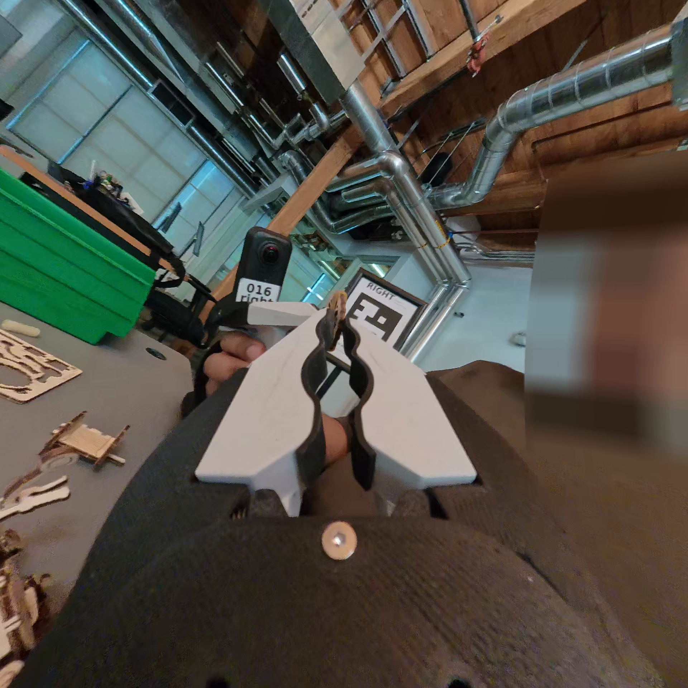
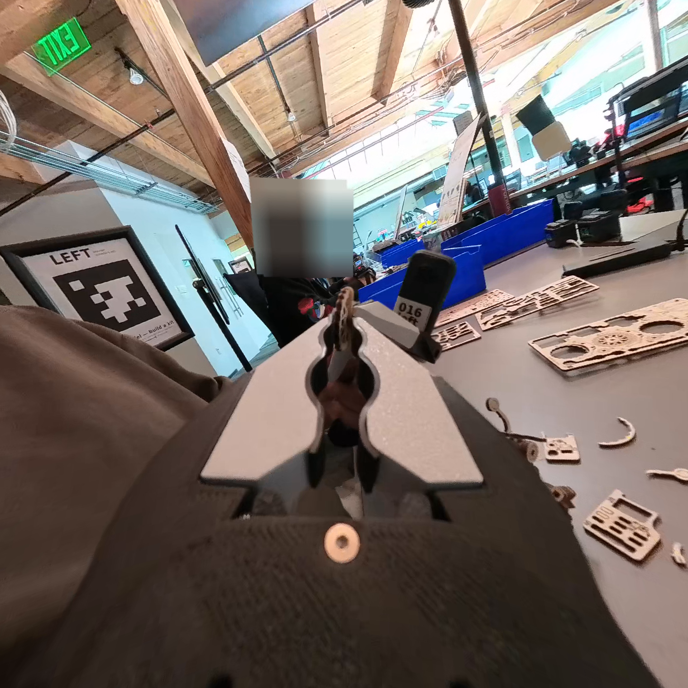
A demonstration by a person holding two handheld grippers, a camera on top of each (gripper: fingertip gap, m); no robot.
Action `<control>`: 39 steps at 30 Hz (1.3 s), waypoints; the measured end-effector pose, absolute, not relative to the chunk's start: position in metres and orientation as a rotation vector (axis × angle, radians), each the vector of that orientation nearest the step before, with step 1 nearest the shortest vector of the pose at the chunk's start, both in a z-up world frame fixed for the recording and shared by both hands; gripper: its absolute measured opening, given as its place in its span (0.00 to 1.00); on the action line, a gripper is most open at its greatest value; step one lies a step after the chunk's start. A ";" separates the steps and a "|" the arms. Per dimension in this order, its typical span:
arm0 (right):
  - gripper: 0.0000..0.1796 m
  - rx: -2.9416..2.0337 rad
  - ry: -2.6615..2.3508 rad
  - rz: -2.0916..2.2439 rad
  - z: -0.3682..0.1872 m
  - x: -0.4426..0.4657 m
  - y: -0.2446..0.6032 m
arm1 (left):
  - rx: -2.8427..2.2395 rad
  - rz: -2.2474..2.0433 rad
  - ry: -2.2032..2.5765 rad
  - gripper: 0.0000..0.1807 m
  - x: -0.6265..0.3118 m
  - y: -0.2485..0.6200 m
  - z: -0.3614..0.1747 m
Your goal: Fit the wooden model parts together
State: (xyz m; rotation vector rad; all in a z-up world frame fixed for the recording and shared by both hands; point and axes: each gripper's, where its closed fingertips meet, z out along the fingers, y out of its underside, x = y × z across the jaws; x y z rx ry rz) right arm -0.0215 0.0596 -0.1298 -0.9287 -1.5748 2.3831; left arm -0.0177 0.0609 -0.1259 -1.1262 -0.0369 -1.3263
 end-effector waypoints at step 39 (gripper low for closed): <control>0.02 -0.769 -1.372 1.338 -0.127 -0.047 0.089 | -1.338 -0.257 -0.190 0.11 -0.053 0.075 -0.130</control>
